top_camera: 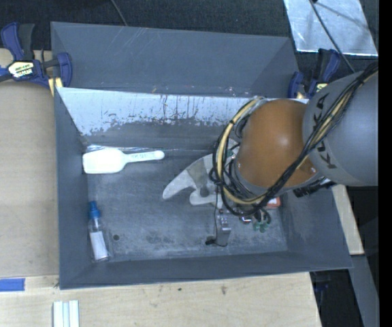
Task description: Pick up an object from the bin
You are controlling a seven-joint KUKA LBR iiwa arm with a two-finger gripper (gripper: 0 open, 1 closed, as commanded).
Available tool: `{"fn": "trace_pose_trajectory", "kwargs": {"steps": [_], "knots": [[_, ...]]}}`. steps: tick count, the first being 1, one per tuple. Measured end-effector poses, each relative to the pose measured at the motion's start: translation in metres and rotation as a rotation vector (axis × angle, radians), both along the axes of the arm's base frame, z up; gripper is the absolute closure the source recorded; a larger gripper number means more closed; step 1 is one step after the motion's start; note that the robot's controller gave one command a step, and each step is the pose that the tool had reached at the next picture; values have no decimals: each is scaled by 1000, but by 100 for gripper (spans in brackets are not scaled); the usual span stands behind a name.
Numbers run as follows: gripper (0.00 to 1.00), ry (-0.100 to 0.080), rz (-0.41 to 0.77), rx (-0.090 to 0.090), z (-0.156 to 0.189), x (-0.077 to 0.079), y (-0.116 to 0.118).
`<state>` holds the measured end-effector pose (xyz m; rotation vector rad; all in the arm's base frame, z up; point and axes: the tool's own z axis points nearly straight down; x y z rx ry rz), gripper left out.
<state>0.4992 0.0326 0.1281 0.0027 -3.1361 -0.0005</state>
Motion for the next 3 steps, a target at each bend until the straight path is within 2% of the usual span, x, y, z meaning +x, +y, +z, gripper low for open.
{"fn": "trace_pose_trajectory", "kwargs": {"steps": [1, 2, 3], "knots": [[0, -8, -1, 0, 4, 2, 0], [0, -16, 115, 0, -37, 45, -34], [0, -7, 158, 0, -30, 59, -53]]}}
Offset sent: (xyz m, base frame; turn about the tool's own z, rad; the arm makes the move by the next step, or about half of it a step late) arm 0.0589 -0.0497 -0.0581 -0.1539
